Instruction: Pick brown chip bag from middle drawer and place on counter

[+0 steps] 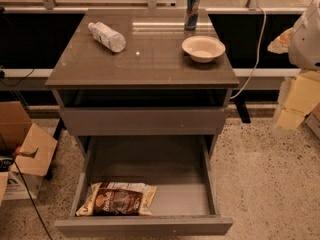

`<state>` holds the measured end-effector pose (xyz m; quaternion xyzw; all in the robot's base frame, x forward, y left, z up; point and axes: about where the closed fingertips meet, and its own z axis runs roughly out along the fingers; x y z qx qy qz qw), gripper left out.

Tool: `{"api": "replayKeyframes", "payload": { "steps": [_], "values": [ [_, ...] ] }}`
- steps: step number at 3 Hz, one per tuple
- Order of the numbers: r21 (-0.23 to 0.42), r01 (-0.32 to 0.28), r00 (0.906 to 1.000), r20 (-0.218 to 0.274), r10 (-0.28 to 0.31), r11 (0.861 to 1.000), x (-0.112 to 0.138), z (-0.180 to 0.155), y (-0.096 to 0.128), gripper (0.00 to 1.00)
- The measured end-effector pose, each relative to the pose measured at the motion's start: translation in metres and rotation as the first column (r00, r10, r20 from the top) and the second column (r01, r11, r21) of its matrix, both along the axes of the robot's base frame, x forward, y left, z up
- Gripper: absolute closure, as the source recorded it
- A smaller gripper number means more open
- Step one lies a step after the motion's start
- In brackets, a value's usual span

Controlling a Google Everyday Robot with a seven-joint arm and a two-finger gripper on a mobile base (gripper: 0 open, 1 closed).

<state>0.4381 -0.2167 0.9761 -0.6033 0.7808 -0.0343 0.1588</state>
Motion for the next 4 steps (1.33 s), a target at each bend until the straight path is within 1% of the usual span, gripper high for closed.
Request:
{"api": "replayKeyframes", "payload": {
  "steps": [1,2,3,4],
  "values": [
    [0.000,0.000,1.0000,0.000,0.000,1.000,0.000,0.000,0.000,0.00],
    [0.020,-0.014,0.9998,0.016,0.014,1.000,0.002,-0.010,0.011,0.00],
    [0.087,-0.038,0.9990,0.028,0.036,0.995,0.010,-0.040,0.032,0.00],
    [0.160,-0.037,0.9989,0.035,0.032,0.986,0.018,-0.062,0.045,0.00]
  ]
}}
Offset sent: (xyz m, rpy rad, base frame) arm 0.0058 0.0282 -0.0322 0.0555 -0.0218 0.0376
